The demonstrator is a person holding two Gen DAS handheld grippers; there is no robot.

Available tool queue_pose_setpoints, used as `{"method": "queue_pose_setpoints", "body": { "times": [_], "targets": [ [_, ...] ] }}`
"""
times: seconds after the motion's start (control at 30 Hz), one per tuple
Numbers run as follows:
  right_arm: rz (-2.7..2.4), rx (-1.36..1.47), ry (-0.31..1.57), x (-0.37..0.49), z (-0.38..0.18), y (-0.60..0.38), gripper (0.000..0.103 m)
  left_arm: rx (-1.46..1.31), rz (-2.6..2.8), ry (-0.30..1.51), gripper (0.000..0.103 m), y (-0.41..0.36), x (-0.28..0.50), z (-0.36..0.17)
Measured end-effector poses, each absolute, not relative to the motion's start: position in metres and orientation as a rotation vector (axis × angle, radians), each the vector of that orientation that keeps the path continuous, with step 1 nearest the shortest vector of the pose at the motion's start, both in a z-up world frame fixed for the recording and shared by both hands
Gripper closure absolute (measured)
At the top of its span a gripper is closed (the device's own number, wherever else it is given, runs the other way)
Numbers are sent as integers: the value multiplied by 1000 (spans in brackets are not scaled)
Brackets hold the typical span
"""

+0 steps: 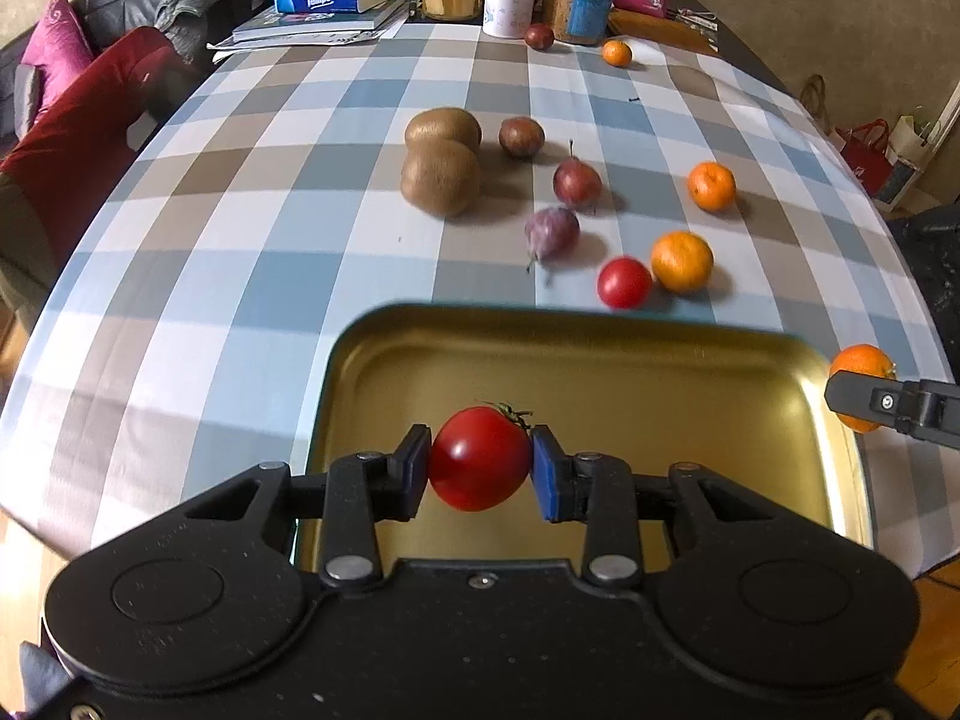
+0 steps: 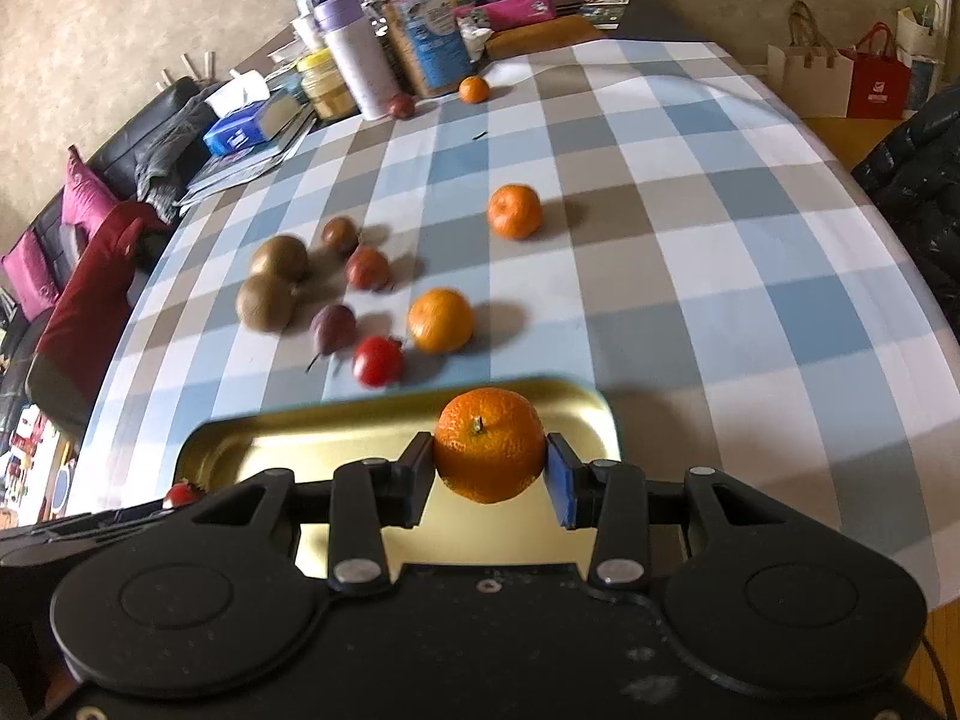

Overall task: Organize fruits
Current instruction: 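Carry both fruits over the tray and open both tools to drop them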

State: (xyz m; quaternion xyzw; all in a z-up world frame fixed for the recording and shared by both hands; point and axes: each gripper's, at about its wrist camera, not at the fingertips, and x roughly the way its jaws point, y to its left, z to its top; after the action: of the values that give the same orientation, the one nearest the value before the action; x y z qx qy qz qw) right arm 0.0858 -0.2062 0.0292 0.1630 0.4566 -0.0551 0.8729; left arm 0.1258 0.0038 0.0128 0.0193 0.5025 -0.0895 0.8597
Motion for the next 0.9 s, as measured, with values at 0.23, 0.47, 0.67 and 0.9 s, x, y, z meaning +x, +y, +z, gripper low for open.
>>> {"method": "queue_pose_setpoints", "body": {
  "times": [0.23, 0.47, 0.67, 0.9],
  "targets": [
    [-84, 339, 1001, 58, 19, -192, 62, 27, -197, 1101, 59, 4, 104, 1],
    [-71, 344, 1078, 45, 6, -184, 62, 11, -194, 1152, 59, 6, 94, -11],
    [-82, 340, 1123, 42, 0, -185, 62, 17, -188, 1190, 59, 8, 92, -19],
    [-87, 353, 1187, 49, -7, -188, 62, 16, -184, 1219, 59, 8, 97, -23]
  ]
}}
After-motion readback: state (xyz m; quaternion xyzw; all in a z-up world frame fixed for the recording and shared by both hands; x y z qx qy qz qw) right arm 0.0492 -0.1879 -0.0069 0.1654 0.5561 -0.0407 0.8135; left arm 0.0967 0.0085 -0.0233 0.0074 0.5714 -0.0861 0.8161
